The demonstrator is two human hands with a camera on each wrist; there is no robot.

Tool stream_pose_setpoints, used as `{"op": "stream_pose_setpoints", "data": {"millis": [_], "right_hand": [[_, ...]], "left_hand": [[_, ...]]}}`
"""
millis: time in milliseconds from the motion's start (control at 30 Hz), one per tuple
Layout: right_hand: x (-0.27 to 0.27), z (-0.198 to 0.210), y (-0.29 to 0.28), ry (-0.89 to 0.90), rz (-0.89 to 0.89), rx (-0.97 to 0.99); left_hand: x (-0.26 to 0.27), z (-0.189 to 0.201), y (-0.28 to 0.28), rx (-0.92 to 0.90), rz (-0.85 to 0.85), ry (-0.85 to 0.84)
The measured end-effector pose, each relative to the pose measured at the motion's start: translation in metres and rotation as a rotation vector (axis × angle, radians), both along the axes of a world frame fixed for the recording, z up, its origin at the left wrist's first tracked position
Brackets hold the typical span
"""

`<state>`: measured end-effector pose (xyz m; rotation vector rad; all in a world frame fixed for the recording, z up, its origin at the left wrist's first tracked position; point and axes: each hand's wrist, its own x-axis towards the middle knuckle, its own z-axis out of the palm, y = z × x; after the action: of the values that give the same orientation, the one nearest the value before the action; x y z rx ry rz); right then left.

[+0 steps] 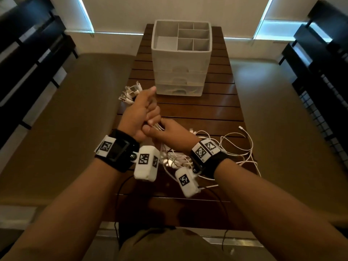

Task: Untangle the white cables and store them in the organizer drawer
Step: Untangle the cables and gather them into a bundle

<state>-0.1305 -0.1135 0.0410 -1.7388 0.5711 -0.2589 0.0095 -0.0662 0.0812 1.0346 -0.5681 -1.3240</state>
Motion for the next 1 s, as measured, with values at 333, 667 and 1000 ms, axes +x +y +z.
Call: {"op": "stream_pose_setpoints", "data": {"millis": [333, 667, 1000], "right_hand": [[-0.044, -0.021, -0.047, 0.323, 0.010, -0.582], [-0.060, 0.000, -0.075, 0.575, -0.104, -0.792], [-0.020, 0.047, -0.037, 0.624, -0.020, -0.883]], "left_hand": [[0.049, 0.017, 0.023, 0.038, 0.111, -0.056], [0.076, -0.003, 0.043, 0.171, 0.239, -0.553], [-0.020, -0.019, 0.015, -0.090, -0.162, -0.837]]}}
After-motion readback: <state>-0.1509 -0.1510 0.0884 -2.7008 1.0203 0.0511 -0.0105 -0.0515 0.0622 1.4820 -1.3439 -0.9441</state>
